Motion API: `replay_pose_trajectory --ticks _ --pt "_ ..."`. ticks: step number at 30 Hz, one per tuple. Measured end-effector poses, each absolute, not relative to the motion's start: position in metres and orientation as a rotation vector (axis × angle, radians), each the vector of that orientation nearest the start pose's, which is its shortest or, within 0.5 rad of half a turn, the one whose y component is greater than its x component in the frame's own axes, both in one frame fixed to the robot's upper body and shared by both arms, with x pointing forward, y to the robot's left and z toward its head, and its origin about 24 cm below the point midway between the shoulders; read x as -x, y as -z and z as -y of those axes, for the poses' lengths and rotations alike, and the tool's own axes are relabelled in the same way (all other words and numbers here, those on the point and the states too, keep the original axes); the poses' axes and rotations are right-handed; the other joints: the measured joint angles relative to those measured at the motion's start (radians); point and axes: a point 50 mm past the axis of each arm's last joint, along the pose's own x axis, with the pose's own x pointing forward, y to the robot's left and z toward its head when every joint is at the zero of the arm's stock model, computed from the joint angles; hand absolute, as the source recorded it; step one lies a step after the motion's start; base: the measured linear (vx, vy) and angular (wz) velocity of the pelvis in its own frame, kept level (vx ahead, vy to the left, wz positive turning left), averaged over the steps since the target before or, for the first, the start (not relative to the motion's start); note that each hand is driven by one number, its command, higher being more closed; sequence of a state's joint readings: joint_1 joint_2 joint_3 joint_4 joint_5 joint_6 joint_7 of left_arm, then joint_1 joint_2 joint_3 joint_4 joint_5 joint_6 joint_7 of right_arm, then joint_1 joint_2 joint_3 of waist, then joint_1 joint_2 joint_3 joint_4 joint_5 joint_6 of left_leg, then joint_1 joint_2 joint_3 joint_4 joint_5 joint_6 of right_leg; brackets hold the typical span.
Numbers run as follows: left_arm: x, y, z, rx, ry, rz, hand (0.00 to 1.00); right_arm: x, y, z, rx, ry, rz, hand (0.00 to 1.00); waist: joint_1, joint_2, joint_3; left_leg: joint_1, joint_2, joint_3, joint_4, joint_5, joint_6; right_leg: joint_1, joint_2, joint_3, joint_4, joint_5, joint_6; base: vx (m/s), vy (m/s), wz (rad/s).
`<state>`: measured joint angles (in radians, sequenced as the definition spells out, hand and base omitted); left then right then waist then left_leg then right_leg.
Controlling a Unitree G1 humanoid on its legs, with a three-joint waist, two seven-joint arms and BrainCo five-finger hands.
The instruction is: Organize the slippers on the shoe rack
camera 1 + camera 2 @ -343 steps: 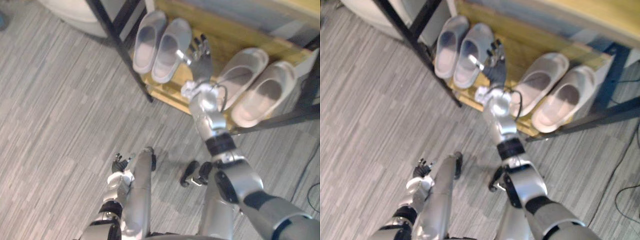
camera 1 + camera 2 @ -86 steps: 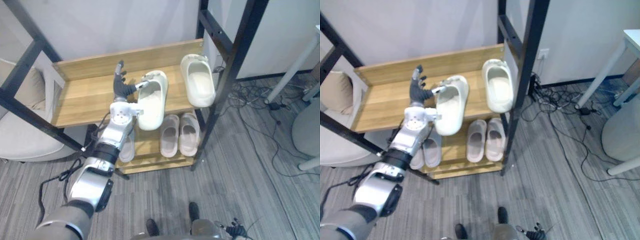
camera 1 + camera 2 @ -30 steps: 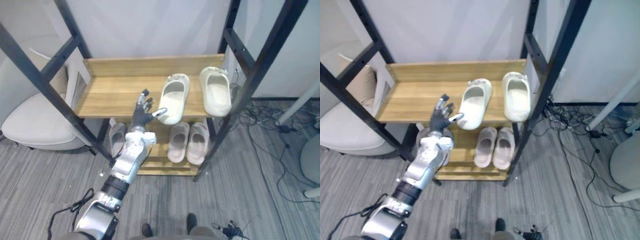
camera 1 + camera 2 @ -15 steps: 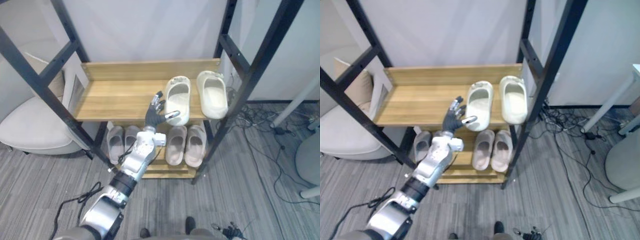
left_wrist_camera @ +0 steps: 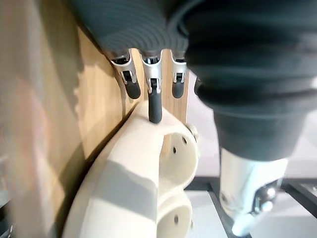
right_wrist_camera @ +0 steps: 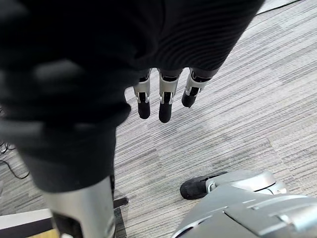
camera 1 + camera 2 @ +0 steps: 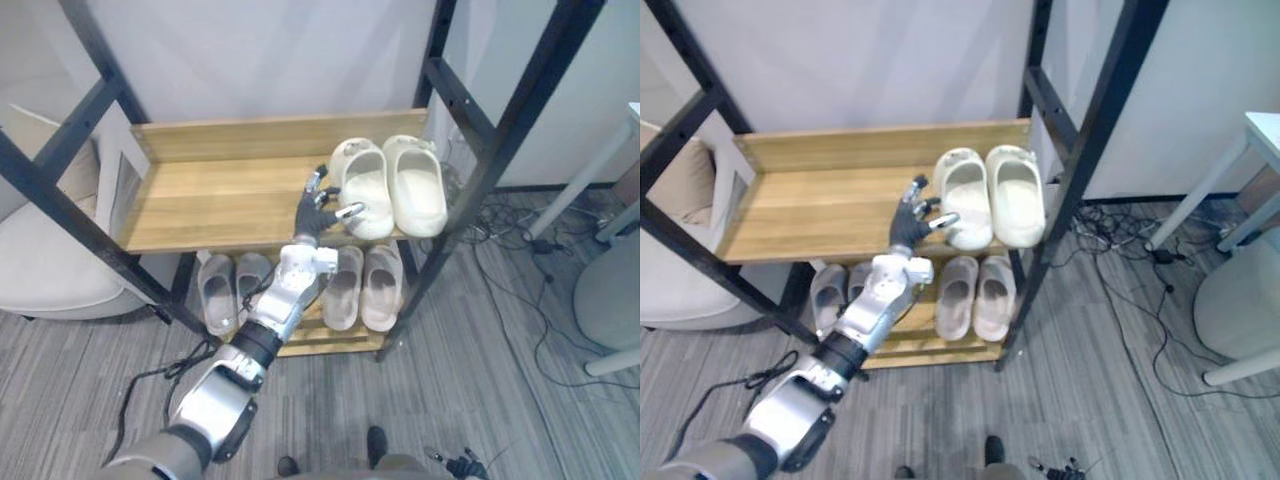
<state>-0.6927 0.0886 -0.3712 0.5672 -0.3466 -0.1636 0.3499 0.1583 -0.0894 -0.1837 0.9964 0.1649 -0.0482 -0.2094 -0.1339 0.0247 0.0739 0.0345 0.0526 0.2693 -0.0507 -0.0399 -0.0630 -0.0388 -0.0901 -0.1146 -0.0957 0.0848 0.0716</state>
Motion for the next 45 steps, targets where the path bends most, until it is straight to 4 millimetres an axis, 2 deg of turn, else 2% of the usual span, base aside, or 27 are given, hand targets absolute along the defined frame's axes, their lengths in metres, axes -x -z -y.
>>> replay_pose_trajectory --ticks 6,8,12,16,19,22,26,30,34,37,41,45 --pt "-0.357 -0.118 -0.069 0.041 0.087 0.175 0.0 -0.073 0.158 0.222 -0.041 0.535 -1.08 0.0 -0.007 0.0 0.0 0.001 -0.002 -0.006 0.002 0.0 0.001 0.009 -0.002 -0.007 -0.001 0.001 0.001 -0.01 -0.01 0.02" --pt "-0.352 -0.117 -0.068 0.052 0.1 0.171 0.0 -0.077 0.157 0.222 -0.037 0.526 -1.073 0.0 -0.006 0.0 0.0 0.002 -0.003 -0.015 0.004 0.001 0.003 0.015 -0.004 -0.017 -0.001 0.001 0.001 -0.04 -0.019 0.11" --pt "-0.327 -0.119 -0.062 0.118 0.167 0.224 0.0 -0.081 0.156 0.223 -0.024 0.499 -1.066 0.0 -0.003 0.0 0.0 0.002 -0.007 -0.038 0.009 0.004 0.008 0.029 -0.009 -0.039 0.003 0.001 0.001 -0.02 -0.013 0.15" --pt "-0.295 -0.128 -0.049 0.134 0.337 0.31 0.0 -0.093 0.154 0.223 -0.013 0.465 -1.039 0.0 0.019 0.002 -0.001 0.003 -0.011 -0.058 0.023 0.005 0.012 0.042 -0.016 -0.058 0.002 0.001 0.002 -0.07 -0.003 0.17" --pt "-0.271 -0.12 -0.035 0.178 0.464 0.295 0.0 -0.101 0.152 0.221 -0.004 0.432 -1.023 0.0 0.036 0.003 -0.001 0.002 -0.009 -0.075 0.026 0.006 0.013 0.052 -0.018 -0.076 -0.001 0.001 0.001 -0.06 -0.01 0.19" --pt "-0.252 -0.098 -0.024 0.206 0.567 0.206 0.0 -0.11 0.151 0.216 -0.002 0.398 -1.006 0.0 0.041 0.006 -0.004 0.003 -0.008 -0.09 0.028 0.007 0.013 0.062 -0.021 -0.09 -0.001 -0.007 0.002 -0.04 -0.012 0.15" --pt "-0.226 -0.057 -0.014 0.204 0.67 0.042 0.0 -0.113 0.151 0.212 0.0 0.378 -1.003 0.0 0.06 0.011 -0.007 0.003 -0.007 -0.093 0.03 0.008 0.015 0.064 -0.02 -0.094 0.004 -0.008 0.002 0.0 -0.002 0.01" --pt "-0.214 -0.007 -0.023 0.086 0.678 -0.146 0.0 -0.112 0.152 0.211 0.001 0.371 -1.007 0.0 0.061 0.009 -0.006 0.01 -0.007 -0.1 0.032 0.009 0.015 0.075 -0.019 -0.097 0.006 -0.009 0.002 0.02 -0.003 0.04" --pt "-0.195 0.06 -0.053 -0.074 0.6 -0.419 0.0 -0.111 0.153 0.204 -0.014 0.363 -1.012 0.0 0.063 -0.001 -0.009 0.021 -0.004 -0.098 0.032 0.007 0.013 0.086 -0.017 -0.095 0.006 -0.012 0.003 0.0 0.0 0.0" --pt "-0.181 0.097 -0.081 -0.188 0.52 -0.6 0.0 -0.107 0.155 0.198 -0.018 0.347 -1.024 0.0 0.068 -0.018 -0.011 0.037 0.0 -0.094 0.032 0.004 0.009 0.101 -0.013 -0.093 0.006 -0.016 0.003 0.0 -0.003 -0.01" --pt "-0.168 0.124 -0.114 -0.274 0.403 -0.755 0.0 -0.104 0.157 0.195 -0.013 0.337 -1.041 0.0 0.073 -0.034 -0.019 0.044 0.001 -0.093 0.032 0.003 0.007 0.107 -0.012 -0.09 0.006 -0.022 0.003 -0.01 0.0 -0.01" --pt "-0.15 0.143 -0.135 -0.333 0.311 -0.887 0.0 -0.103 0.158 0.194 -0.013 0.338 -1.052 0.0 0.077 -0.038 -0.021 0.049 0.002 -0.088 0.032 0.0 0.004 0.109 -0.012 -0.089 0.005 -0.026 0.008 -0.02 0.001 -0.05"
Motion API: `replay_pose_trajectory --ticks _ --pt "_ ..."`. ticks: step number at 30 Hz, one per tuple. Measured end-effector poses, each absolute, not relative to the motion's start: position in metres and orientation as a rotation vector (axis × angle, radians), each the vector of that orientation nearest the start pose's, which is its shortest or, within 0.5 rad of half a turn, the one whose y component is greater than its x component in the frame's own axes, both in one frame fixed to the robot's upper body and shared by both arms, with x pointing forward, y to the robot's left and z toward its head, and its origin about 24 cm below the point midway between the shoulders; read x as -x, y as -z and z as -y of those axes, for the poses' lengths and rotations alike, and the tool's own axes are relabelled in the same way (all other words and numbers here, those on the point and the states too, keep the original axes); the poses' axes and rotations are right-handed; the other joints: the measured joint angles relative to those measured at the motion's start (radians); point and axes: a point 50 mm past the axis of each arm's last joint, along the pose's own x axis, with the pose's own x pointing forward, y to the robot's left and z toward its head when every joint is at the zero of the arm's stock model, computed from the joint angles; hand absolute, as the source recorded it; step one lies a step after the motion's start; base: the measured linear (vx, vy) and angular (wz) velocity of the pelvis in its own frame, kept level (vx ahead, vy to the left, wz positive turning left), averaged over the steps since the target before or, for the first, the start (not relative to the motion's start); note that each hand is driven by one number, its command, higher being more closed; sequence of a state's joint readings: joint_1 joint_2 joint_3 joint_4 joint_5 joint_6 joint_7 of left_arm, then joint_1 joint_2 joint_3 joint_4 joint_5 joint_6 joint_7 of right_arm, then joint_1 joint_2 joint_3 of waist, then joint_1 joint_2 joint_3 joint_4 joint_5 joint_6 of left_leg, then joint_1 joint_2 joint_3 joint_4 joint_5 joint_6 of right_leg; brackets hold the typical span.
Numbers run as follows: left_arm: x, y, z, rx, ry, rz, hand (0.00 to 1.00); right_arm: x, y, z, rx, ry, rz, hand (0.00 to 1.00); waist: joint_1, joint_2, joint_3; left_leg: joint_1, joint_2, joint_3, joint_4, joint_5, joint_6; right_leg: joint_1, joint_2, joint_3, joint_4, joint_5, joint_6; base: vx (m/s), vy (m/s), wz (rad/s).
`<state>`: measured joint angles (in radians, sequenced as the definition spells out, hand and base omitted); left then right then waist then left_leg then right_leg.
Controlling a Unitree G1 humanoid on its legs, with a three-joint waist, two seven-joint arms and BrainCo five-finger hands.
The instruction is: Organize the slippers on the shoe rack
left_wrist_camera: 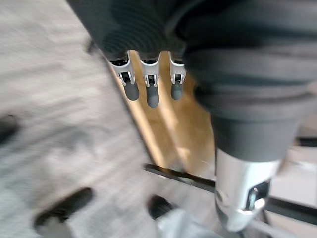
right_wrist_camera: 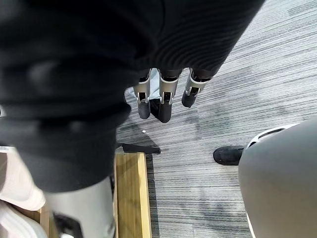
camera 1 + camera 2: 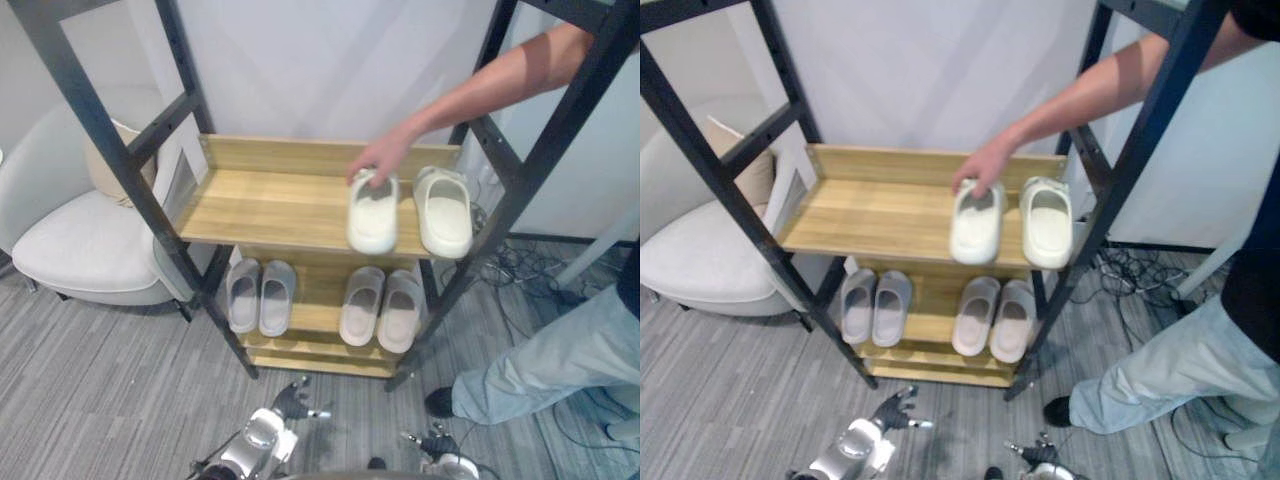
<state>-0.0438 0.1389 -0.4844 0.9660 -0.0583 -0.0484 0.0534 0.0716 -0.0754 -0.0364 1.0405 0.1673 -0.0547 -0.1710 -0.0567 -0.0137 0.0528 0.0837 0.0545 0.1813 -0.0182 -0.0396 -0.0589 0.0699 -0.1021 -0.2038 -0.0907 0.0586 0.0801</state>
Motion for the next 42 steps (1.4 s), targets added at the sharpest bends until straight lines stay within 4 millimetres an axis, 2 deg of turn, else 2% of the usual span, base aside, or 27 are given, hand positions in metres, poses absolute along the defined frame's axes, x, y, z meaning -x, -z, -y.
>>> replay_pose_trajectory --ticks 6,13,31,36,39,41,42 --pt "-0.131 0.153 -0.157 -0.358 0.176 -0.987 0.0 -0.102 0.159 0.194 -0.018 0.35 -1.057 0.0 0.007 -0.003 0.001 0.006 0.008 0.008 0.0 -0.003 -0.004 0.001 0.008 0.014 0.001 -0.002 -0.004 0.0 -0.006 -0.04" --pt "-0.122 0.157 -0.166 -0.361 0.105 -1.035 0.0 -0.1 0.161 0.194 -0.035 0.37 -1.072 0.0 0.009 -0.003 0.002 0.029 0.018 0.012 0.0 -0.011 -0.013 0.022 0.018 0.016 0.001 -0.008 -0.014 0.0 -0.002 -0.01" --pt "-0.118 0.159 -0.163 -0.362 0.104 -1.045 0.0 -0.1 0.161 0.193 -0.032 0.367 -1.072 0.0 0.011 0.0 0.003 0.039 0.026 0.013 0.003 -0.016 -0.022 0.033 0.03 0.016 0.0 -0.013 -0.019 0.0 0.0 0.0" --pt "-0.119 0.158 -0.155 -0.393 0.164 -1.023 0.0 -0.1 0.161 0.193 -0.031 0.367 -1.071 0.0 0.01 0.002 0.004 0.039 0.027 0.011 0.003 -0.018 -0.023 0.033 0.031 0.015 0.0 -0.018 -0.02 0.0 0.0 0.0" --pt "-0.128 0.153 -0.137 -0.441 0.278 -0.949 0.0 -0.1 0.16 0.193 -0.029 0.365 -1.063 0.0 0.01 0.006 0.006 0.038 0.028 0.007 0.003 -0.019 -0.025 0.034 0.032 0.015 0.0 -0.021 -0.021 0.02 -0.004 0.04" --pt "-0.141 0.141 -0.108 -0.459 0.414 -0.82 0.0 -0.101 0.16 0.193 -0.03 0.364 -1.06 0.0 0.01 0.011 0.008 0.036 0.032 0.004 0.003 -0.021 -0.027 0.034 0.033 0.013 0.001 -0.023 -0.023 0.01 -0.006 0.04" --pt "-0.144 0.137 -0.103 -0.456 0.435 -0.794 0.0 -0.101 0.16 0.193 -0.03 0.364 -1.06 0.0 0.01 0.012 0.009 0.035 0.032 0.003 0.003 -0.021 -0.028 0.033 0.033 0.012 0.001 -0.024 -0.023 0.0 0.0 0.03"
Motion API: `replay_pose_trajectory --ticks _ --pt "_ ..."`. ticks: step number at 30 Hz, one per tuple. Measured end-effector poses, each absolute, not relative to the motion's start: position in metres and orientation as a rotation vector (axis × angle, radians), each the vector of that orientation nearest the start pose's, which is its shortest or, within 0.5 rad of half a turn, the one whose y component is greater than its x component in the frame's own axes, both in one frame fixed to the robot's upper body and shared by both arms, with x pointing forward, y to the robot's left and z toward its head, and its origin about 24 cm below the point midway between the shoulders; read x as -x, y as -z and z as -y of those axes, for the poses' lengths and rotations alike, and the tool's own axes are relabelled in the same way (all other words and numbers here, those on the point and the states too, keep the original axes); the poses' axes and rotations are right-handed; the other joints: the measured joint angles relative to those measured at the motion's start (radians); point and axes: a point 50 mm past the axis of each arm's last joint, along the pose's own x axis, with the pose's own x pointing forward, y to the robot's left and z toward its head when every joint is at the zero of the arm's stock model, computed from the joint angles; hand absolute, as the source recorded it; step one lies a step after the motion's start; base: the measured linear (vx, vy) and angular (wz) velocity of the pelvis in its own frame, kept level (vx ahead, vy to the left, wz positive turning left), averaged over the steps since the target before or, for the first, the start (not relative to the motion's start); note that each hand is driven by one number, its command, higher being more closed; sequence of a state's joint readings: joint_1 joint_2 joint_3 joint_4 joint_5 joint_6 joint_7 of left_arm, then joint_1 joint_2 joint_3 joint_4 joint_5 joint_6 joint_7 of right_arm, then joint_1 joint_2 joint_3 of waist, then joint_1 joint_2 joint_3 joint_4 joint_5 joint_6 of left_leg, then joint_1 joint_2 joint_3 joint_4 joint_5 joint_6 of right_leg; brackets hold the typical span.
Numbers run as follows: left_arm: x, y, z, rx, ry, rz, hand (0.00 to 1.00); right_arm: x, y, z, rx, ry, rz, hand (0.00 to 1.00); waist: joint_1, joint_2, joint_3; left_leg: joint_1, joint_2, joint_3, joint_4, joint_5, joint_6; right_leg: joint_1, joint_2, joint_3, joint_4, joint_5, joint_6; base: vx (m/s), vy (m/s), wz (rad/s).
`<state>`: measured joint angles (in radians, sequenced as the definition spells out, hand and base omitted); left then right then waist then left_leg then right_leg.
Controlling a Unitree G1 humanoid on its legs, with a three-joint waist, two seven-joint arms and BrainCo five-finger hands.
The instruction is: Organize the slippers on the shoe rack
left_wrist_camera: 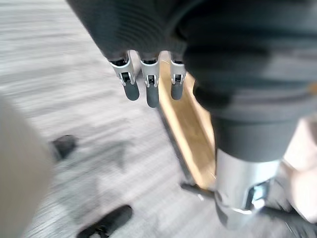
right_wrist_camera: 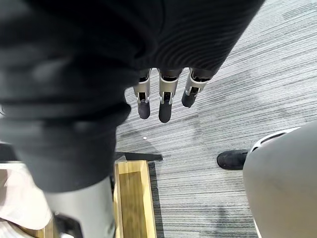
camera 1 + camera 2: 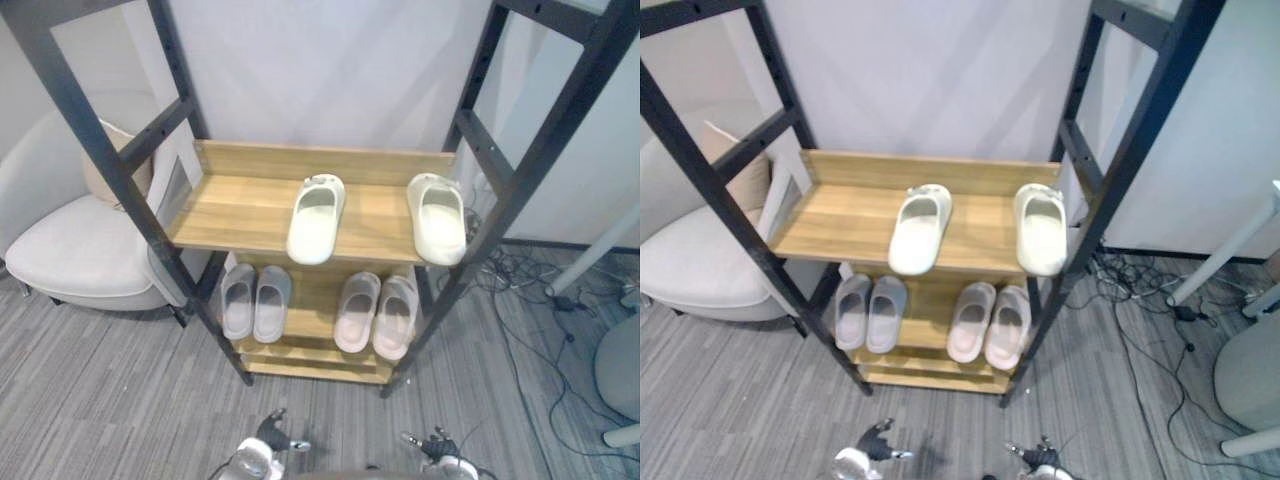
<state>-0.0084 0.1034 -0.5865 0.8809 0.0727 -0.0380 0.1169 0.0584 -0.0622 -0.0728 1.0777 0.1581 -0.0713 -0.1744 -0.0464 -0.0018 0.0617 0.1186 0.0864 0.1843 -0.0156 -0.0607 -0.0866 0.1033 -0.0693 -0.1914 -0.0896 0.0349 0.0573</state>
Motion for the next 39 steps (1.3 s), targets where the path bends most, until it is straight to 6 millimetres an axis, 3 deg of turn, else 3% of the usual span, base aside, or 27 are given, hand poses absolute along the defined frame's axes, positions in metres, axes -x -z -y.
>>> replay_pose_trajectory --ticks 2,3,6,7,10,13,15,19,24,28,33,39 --pt "-0.16 0.114 -0.068 -0.396 0.558 -0.635 0.0 -0.102 0.16 0.194 -0.026 0.36 -1.055 0.0 0.0 0.004 -0.002 -0.011 0.003 -0.003 0.0 -0.001 -0.001 -0.009 0.003 -0.003 0.0 -0.003 -0.001 0.0 0.0 0.03" --pt "-0.162 0.109 -0.062 -0.384 0.582 -0.6 0.0 -0.102 0.159 0.194 -0.024 0.359 -1.054 0.0 0.0 0.004 -0.002 -0.012 0.004 -0.004 0.0 -0.001 -0.001 -0.01 0.004 -0.004 0.0 -0.004 -0.002 0.0 0.0 0.0" --pt "-0.174 0.064 -0.023 -0.254 0.708 -0.373 0.0 -0.102 0.159 0.197 -0.017 0.361 -1.053 0.0 0.0 0.017 -0.009 -0.014 0.006 -0.004 -0.001 -0.004 -0.006 -0.011 0.011 -0.006 0.001 -0.009 -0.006 0.02 -0.004 0.01" --pt "-0.175 0.059 -0.019 -0.233 0.718 -0.351 0.0 -0.102 0.159 0.197 -0.016 0.362 -1.053 0.0 0.0 0.019 -0.011 -0.014 0.007 -0.005 -0.001 -0.004 -0.006 -0.012 0.012 -0.007 0.001 -0.009 -0.007 0.05 -0.013 0.02" --pt "-0.188 0.011 -0.001 -0.068 0.751 -0.164 0.0 -0.102 0.159 0.2 -0.007 0.367 -1.054 0.0 0.0 0.034 -0.02 -0.021 0.011 -0.012 -0.001 -0.004 -0.006 -0.015 0.017 -0.013 0.001 -0.015 -0.012 0.04 -0.016 0.04" --pt "-0.203 -0.031 0.002 0.015 0.765 0.005 0.0 -0.102 0.158 0.203 -0.001 0.37 -1.053 0.0 0.0 0.044 -0.027 -0.023 0.014 -0.016 -0.001 -0.004 -0.006 -0.013 0.021 -0.016 0.001 -0.018 -0.014 0.02 -0.007 0.02" --pt "-0.208 -0.048 0.004 0.041 0.763 0.078 0.0 -0.102 0.158 0.203 0.002 0.37 -1.052 0.0 0.0 0.049 -0.03 -0.024 0.014 -0.016 -0.001 -0.004 -0.006 -0.013 0.02 -0.016 0.005 -0.018 -0.013 0.0 0.0 0.0" --pt "-0.212 -0.072 0.002 0.116 0.722 0.174 0.0 -0.103 0.158 0.203 0.012 0.36 -1.053 0.0 -0.002 0.049 -0.031 -0.018 0.013 -0.014 0.0 -0.004 -0.006 -0.019 0.016 -0.015 0.028 -0.026 -0.011 -0.01 0.004 -0.01" --pt "-0.221 -0.084 -0.005 0.124 0.652 0.223 0.0 -0.103 0.158 0.202 0.029 0.342 -1.053 0.0 -0.001 0.047 -0.034 -0.015 0.013 -0.013 0.001 -0.004 -0.006 -0.025 0.015 -0.014 0.031 -0.025 -0.011 -0.05 0.007 -0.02" --pt "-0.242 -0.1 -0.021 0.081 0.53 0.302 0.0 -0.103 0.158 0.202 0.032 0.341 -1.053 0.0 -0.002 0.046 -0.046 -0.027 0.015 -0.01 0.002 -0.003 -0.006 -0.037 0.017 -0.017 0.029 -0.022 -0.015 -0.01 -0.002 -0.03" --pt "-0.286 -0.132 -0.056 -0.023 0.289 0.434 0.0 -0.103 0.158 0.202 0.032 0.339 -1.055 0.0 -0.002 0.041 -0.046 -0.028 0.017 -0.014 0.001 -0.002 -0.007 -0.034 0.019 -0.024 0.021 -0.017 -0.015 0.02 0.0 0.03" --pt "-0.324 -0.148 -0.097 -0.191 0.067 0.464 0.0 -0.103 0.158 0.203 0.028 0.343 -1.056 0.0 -0.011 0.031 -0.044 -0.032 0.013 -0.014 0.0 -0.002 -0.006 -0.034 0.017 -0.023 0.012 -0.015 -0.015 0.02 0.007 0.0"
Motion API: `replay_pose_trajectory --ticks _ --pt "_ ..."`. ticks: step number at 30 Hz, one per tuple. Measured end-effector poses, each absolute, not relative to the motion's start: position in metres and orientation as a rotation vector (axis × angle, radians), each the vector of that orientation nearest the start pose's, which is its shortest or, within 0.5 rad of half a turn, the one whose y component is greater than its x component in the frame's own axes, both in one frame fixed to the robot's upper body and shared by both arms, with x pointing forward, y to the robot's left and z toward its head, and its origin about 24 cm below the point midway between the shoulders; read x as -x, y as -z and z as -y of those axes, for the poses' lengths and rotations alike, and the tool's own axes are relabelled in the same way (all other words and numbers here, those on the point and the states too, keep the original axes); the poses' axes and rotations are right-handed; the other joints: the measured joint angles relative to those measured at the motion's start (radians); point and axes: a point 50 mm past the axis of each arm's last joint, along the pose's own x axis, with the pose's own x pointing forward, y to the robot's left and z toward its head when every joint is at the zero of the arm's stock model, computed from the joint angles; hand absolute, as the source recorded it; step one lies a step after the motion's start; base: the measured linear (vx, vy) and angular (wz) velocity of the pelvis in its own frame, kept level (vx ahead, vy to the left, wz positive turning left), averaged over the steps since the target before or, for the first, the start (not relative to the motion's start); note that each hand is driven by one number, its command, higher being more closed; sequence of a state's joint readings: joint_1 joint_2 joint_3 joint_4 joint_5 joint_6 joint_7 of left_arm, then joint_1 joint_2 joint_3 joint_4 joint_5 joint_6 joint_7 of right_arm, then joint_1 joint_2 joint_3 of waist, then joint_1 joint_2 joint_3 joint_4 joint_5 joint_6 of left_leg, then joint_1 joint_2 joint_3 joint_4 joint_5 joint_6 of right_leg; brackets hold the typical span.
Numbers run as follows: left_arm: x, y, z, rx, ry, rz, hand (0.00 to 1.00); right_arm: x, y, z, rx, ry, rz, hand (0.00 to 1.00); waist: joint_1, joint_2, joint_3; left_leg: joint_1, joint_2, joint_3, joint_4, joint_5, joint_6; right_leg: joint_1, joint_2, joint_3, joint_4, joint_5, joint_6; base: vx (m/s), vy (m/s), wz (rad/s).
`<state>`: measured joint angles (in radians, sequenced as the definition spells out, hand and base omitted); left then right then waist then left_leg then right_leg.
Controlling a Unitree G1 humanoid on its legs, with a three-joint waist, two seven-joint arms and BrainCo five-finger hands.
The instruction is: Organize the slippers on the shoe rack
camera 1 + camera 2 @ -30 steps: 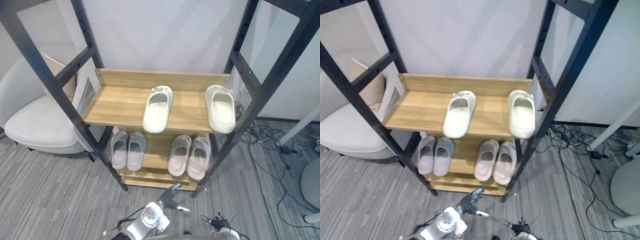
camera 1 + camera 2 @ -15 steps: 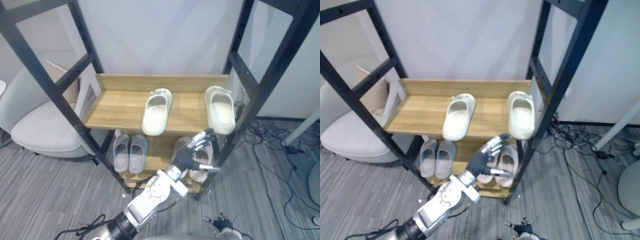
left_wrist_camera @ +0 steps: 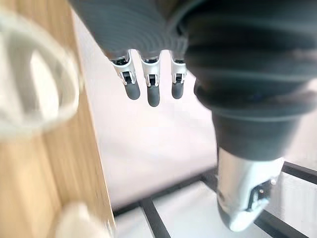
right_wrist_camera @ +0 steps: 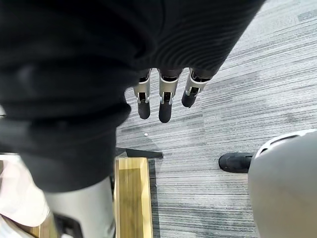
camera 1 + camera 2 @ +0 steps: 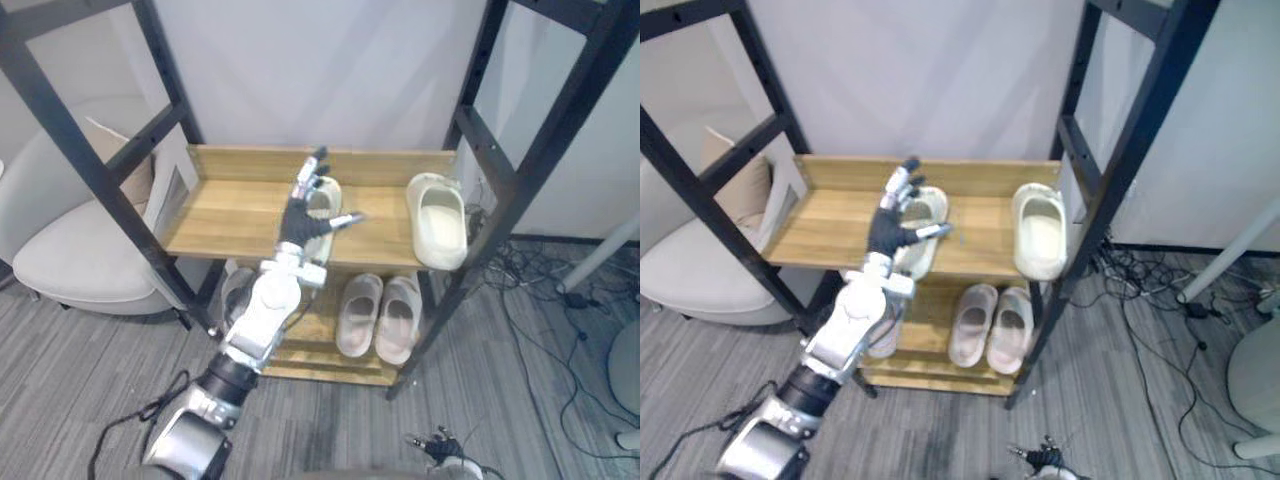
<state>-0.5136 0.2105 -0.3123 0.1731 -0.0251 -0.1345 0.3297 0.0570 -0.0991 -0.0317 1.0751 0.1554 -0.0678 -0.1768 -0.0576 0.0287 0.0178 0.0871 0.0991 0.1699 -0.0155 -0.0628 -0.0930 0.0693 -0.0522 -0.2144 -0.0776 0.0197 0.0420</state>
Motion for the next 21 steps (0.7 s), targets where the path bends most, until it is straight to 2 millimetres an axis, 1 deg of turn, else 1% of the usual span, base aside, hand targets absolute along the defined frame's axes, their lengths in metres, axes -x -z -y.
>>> replay_pose_trajectory --ticks 1,3,6,8,9,11,13,17,21 --pt "-0.326 -0.149 -0.099 -0.208 0.058 0.463 0.0 -0.103 0.158 0.203 0.027 0.343 -1.056 0.0 0.0 0.0 0.0 0.0 0.0 0.0 0.0 0.0 0.0 0.0 0.0 0.0 0.0 0.0 0.0 0.0 0.0 0.0" --pt "-0.339 -0.154 -0.11 -0.304 0.004 0.451 0.0 -0.102 0.158 0.203 0.023 0.344 -1.057 0.0 -0.001 -0.002 0.001 -0.001 -0.003 -0.001 0.0 0.0 0.0 0.0 -0.002 0.001 -0.002 0.001 0.001 0.0 0.0 0.0" --pt "-0.347 -0.156 -0.118 -0.381 -0.023 0.447 0.0 -0.102 0.158 0.203 0.02 0.34 -1.057 0.0 -0.003 -0.002 0.002 -0.003 -0.004 0.0 0.0 0.0 0.0 0.0 -0.003 0.002 -0.01 0.007 0.002 0.0 0.0 0.0" --pt "-0.36 -0.158 -0.132 -0.491 -0.063 0.417 0.0 -0.104 0.158 0.204 0.014 0.338 -1.05 0.0 -0.008 -0.001 0.014 -0.01 -0.005 0.0 0.001 0.002 0.003 -0.007 -0.003 0.003 -0.011 0.01 0.002 0.0 0.0 0.0" --pt "-0.362 -0.159 -0.135 -0.508 -0.069 0.415 0.0 -0.104 0.157 0.204 0.011 0.339 -1.048 0.0 -0.009 -0.001 0.017 -0.012 -0.006 0.0 0.001 0.003 0.004 -0.009 -0.003 0.004 -0.011 0.011 0.002 -0.03 0.003 -0.06" --pt "-0.366 -0.161 -0.149 -0.605 -0.104 0.406 0.0 -0.105 0.157 0.207 -0.007 0.363 -1.04 0.0 -0.015 0.003 0.03 -0.018 -0.006 0.006 0.001 0.004 0.005 -0.02 -0.004 0.009 -0.01 0.015 0.002 -0.03 0.004 -0.09" --pt "-0.367 -0.162 -0.151 -0.636 -0.109 0.405 0.0 -0.105 0.156 0.208 -0.006 0.366 -1.039 0.0 -0.017 0.004 0.031 -0.018 -0.007 0.007 0.0 0.004 0.005 -0.02 -0.005 0.009 -0.01 0.015 0.002 0.0 0.003 -0.02" --pt "-0.375 -0.173 -0.156 -0.751 -0.124 0.421 0.0 -0.11 0.154 0.209 -0.007 0.358 -1.018 0.0 -0.026 0.008 0.051 -0.019 -0.008 0.007 0.0 0.004 0.005 -0.022 -0.005 0.01 -0.01 0.015 0.002 0.0 0.0 0.0" --pt "-0.381 -0.179 -0.157 -0.834 -0.111 0.419 0.0 -0.113 0.153 0.21 -0.009 0.355 -1.006 0.0 -0.036 0.012 0.054 -0.035 -0.008 0.008 0.0 0.004 0.005 -0.037 -0.005 0.011 -0.01 0.016 0.002 0.0 0.0 0.0"
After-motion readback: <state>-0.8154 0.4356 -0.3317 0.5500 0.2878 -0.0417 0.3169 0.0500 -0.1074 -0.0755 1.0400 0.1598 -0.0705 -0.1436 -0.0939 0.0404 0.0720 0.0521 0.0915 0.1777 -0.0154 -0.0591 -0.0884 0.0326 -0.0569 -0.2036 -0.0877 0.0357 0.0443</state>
